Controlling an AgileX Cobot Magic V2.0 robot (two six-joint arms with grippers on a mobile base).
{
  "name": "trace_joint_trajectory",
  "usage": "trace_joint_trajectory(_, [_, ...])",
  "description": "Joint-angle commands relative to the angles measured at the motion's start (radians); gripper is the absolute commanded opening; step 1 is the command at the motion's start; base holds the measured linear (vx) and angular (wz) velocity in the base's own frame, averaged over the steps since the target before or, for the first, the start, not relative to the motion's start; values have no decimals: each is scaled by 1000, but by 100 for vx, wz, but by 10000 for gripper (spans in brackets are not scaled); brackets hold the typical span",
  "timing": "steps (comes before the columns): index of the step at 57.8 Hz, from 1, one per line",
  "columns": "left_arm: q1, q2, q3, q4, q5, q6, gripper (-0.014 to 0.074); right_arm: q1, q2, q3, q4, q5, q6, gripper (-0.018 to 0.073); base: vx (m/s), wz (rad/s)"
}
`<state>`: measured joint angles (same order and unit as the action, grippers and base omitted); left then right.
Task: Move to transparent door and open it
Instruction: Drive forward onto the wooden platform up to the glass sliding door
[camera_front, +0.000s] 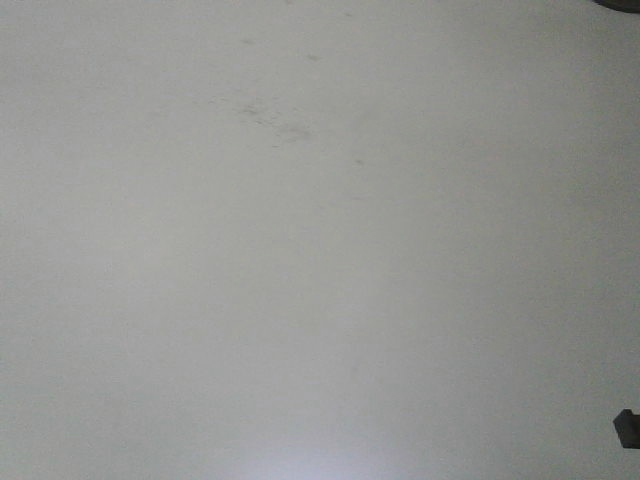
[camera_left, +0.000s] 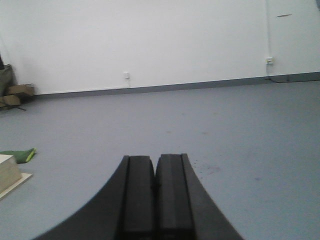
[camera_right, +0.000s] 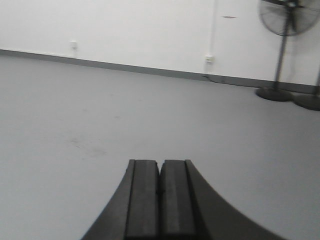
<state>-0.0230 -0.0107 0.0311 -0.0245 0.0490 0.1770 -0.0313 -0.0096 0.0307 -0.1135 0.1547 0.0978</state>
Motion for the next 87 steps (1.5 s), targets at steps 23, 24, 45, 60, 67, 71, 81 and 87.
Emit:
trace_joint_trajectory(23, [1, -5, 15, -8, -83, -8, -8, -1, -16, 3, -7, -84, -1, -6, 60, 63])
trace_joint_trajectory(24, [1, -5, 15, -8, -83, -8, -8, -1, -16, 3, -7, -84, -1, -6, 62, 60])
trace_joint_trajectory(45, [1, -5, 15, -8, -83, -8, -8, -1, -16, 3, -7, -84, -1, -6, 63, 60])
trace_joint_trajectory(60, [1, -5, 15, -8, -83, -8, -8, -1, -16, 3, -7, -84, -1, -6, 64, 58])
trace_joint_trajectory(67, [1, -5, 15, -8, -83, -8, -7, -1, -16, 3, -7, -84, -1, -6, 68, 60])
trace_joint_trajectory(71, [1, -5, 15, -8, -83, -8, -7, -1, -16, 3, -7, -84, -1, -6, 70, 65])
trace_joint_trajectory(81, [1, -5, 15, -8, -83, -8, -7, -1, -16, 3, -7, -84, -1, -6, 72, 71])
trace_joint_trajectory(87, [1, -5, 15, -8, -83, -8, -7, -1, -16, 3, -7, -84, -1, -6, 73, 71])
